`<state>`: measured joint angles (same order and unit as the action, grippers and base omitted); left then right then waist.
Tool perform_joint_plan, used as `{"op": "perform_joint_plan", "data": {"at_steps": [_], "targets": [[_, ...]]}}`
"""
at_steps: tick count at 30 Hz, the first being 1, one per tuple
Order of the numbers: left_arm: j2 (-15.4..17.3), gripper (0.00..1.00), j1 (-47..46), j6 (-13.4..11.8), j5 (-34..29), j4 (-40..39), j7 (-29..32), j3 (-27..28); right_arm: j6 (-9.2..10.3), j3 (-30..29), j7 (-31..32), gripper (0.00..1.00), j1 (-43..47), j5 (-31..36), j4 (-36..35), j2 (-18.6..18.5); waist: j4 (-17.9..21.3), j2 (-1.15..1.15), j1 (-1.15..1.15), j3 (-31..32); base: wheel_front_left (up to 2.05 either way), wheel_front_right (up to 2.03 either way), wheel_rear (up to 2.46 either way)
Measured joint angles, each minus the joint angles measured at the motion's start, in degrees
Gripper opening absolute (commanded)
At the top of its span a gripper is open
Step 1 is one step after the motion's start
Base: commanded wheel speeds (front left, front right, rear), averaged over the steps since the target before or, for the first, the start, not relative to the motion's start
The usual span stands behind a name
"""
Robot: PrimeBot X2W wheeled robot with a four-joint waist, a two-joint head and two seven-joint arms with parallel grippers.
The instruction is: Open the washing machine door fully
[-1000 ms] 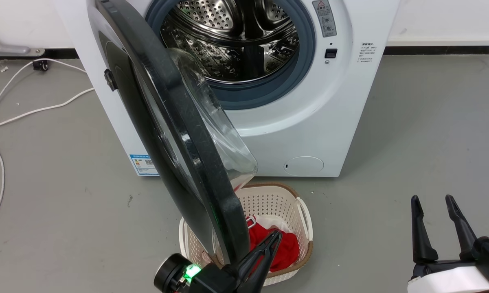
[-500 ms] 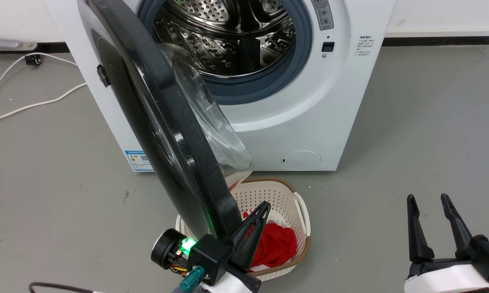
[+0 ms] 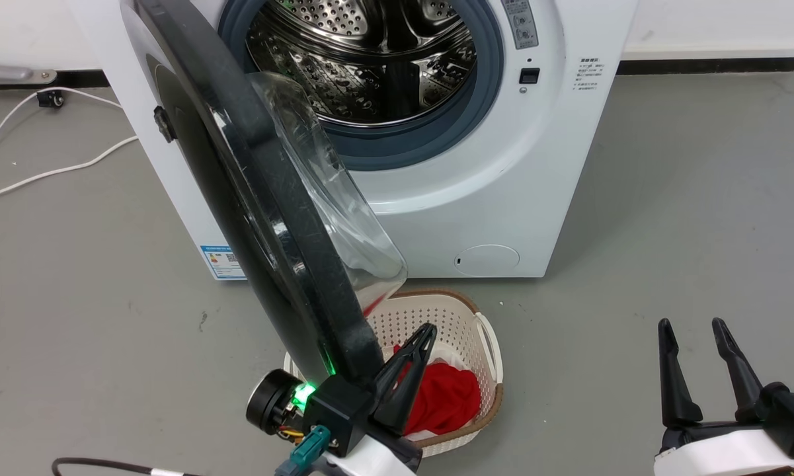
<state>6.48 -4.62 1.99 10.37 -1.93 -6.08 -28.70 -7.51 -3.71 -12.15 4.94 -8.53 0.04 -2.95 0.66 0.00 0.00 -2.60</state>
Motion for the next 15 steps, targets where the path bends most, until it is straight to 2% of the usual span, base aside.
{"op": "perform_joint_plan", "data": {"at_steps": [15], "targets": [[2.77,0.00,6.46,-3.16,0.78,-4.98,-0.13,1.72,0.00,-0.14,-0.18,1.00,-0.09,-0.08,1.08,0.01,-2.07,0.00,0.00,1.32,0.00,0.00,0.00]]}}
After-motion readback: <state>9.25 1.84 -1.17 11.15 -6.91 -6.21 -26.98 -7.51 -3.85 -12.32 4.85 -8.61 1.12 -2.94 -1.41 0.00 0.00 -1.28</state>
